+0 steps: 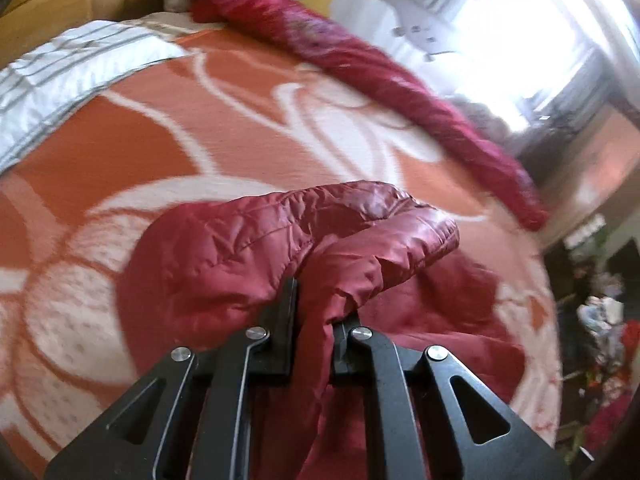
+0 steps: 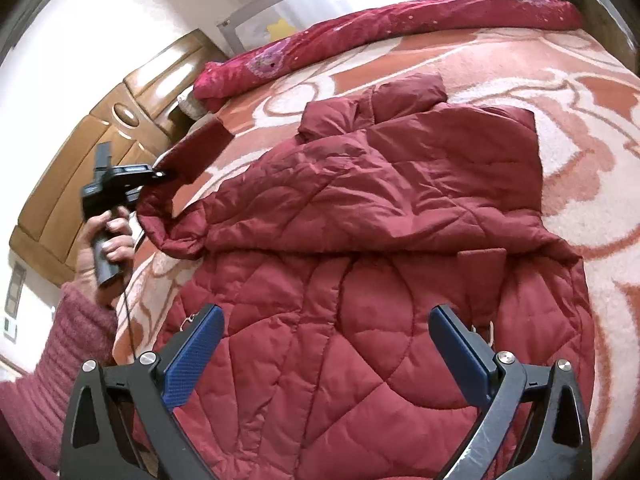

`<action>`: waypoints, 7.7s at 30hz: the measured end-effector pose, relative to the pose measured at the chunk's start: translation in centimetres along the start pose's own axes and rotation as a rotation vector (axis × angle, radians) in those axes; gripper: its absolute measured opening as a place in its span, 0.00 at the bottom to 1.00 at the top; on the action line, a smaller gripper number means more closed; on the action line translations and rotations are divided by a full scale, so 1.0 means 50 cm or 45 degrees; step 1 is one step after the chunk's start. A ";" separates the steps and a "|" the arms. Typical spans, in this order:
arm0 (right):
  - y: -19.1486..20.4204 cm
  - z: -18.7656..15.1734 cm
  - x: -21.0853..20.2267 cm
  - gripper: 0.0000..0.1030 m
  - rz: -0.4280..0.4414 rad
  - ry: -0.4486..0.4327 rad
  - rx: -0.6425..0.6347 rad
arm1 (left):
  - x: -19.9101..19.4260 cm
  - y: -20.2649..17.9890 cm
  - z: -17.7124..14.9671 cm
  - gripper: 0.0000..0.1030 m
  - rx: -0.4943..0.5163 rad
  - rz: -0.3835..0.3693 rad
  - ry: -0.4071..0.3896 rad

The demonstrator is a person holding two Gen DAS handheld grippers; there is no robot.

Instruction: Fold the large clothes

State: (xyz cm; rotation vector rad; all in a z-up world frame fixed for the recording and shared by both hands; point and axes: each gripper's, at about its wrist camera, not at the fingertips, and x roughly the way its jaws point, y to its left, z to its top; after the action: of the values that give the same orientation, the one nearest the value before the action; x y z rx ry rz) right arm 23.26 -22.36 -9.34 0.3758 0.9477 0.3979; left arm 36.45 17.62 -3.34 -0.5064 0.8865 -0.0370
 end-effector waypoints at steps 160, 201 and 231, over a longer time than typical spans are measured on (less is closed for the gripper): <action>-0.135 -0.119 -0.157 0.71 -0.171 -0.023 0.068 | -0.173 -0.011 -0.402 0.89 0.413 0.072 0.241; -0.241 -0.358 -0.179 0.81 0.131 0.191 0.294 | -0.202 0.128 -0.562 0.91 0.314 -0.215 0.526; -0.209 -0.335 -0.236 0.21 0.501 0.018 0.267 | -0.330 0.047 -0.524 0.14 0.497 -0.460 0.354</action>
State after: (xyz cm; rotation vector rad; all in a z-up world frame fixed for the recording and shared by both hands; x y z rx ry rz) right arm 4.76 -34.88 -14.90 0.7569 0.9312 0.6618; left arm 5.87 12.93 -6.00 -0.2913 1.0188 -0.6112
